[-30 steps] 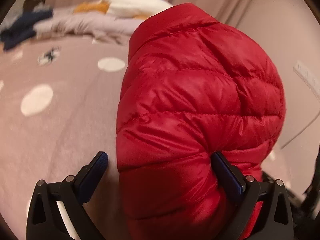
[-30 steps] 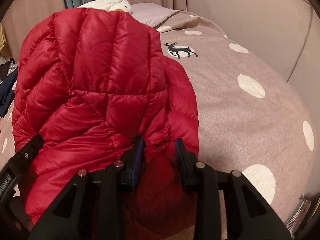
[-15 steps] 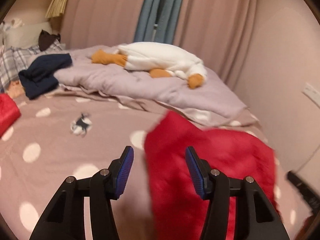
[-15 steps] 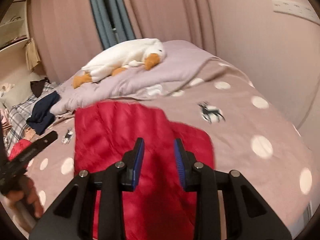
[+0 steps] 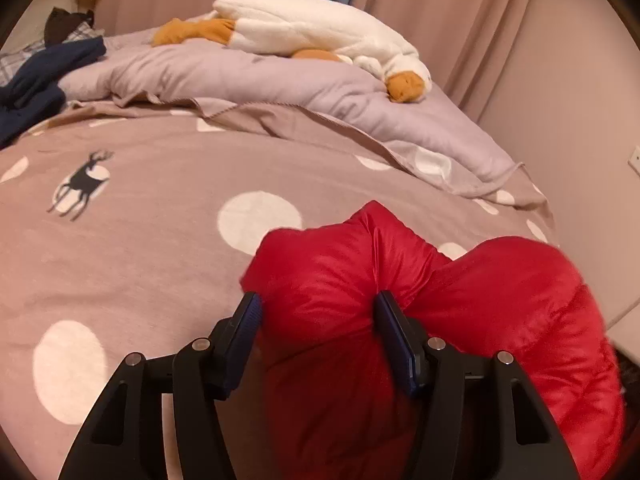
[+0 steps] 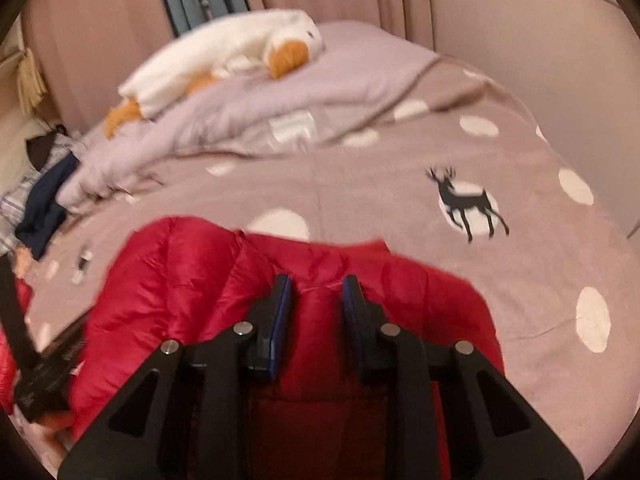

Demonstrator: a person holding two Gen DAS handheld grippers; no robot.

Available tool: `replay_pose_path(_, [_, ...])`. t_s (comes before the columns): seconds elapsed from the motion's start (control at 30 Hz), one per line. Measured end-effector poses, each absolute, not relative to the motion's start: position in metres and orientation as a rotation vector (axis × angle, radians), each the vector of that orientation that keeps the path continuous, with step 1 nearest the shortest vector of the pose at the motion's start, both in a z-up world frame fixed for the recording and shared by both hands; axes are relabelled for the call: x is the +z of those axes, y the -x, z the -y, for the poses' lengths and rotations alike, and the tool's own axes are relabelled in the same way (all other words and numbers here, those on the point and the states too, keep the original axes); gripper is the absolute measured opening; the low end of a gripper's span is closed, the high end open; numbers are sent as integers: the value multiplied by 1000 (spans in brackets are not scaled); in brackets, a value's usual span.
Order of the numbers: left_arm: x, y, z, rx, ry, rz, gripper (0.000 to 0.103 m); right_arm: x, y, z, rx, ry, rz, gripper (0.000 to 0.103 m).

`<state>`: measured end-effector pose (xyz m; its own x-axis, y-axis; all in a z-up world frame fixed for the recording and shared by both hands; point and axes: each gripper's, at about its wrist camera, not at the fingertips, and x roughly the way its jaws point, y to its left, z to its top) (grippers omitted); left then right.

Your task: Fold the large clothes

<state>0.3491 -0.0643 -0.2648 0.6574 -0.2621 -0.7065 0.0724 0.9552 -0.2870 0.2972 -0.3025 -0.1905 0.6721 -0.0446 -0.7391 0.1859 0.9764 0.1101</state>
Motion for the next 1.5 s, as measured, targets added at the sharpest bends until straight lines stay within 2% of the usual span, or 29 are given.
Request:
replay_pose_path(0.17, [-268,-353,63,-183,213,-832,64,-214,-301,320,-102,-278,-850,25])
replay_pose_path(0.47, [-273,-358,61,-158,184,-811,74,-216,-300,310,-142,-210,-837,25])
replay_pose_path(0.7, [-265,-353,65,-111,150,-780,74,-212,-293,315,-131,-255,-806,26])
replay_pose_path(0.9, [-232,-337,59,-88,154,-789,74,-191,-272,316,-116,-302,-743,30])
replay_pose_path(1.0, [-205,-316,41,-146,288,-758,74,-169,-248,315,-57,-313,-678,49])
replay_pose_path(1.03, [-193,-302,32,-156,347,-731,74,-161,-236,315,-46,-319,-648,62])
replay_pose_path(1.07, [-185,-293,28,-158,373,-712,77,-156,-227,316,-45,-328,-632,75])
replay_pose_path(1.1, [-175,-278,25,-173,381,-680,80,-150,-215,317,-38,-344,-612,79])
replay_pose_path(1.13, [-168,-264,25,-190,360,-647,89,-146,-205,319,-23,-360,-592,83])
replay_pose_path(1.17, [-163,-252,26,-198,333,-621,97,-144,-195,321,-5,-379,-570,84])
replay_pose_path(1.23, [-161,-220,24,-183,308,-543,102,-144,-183,327,9,-417,-557,89])
replay_pose_path(1.33, [-171,-201,19,-200,344,-509,102,-156,-175,330,6,-445,-602,93])
replay_pose_path(1.5, [-201,-214,15,-372,443,-680,102,-193,-157,340,24,-594,-662,97])
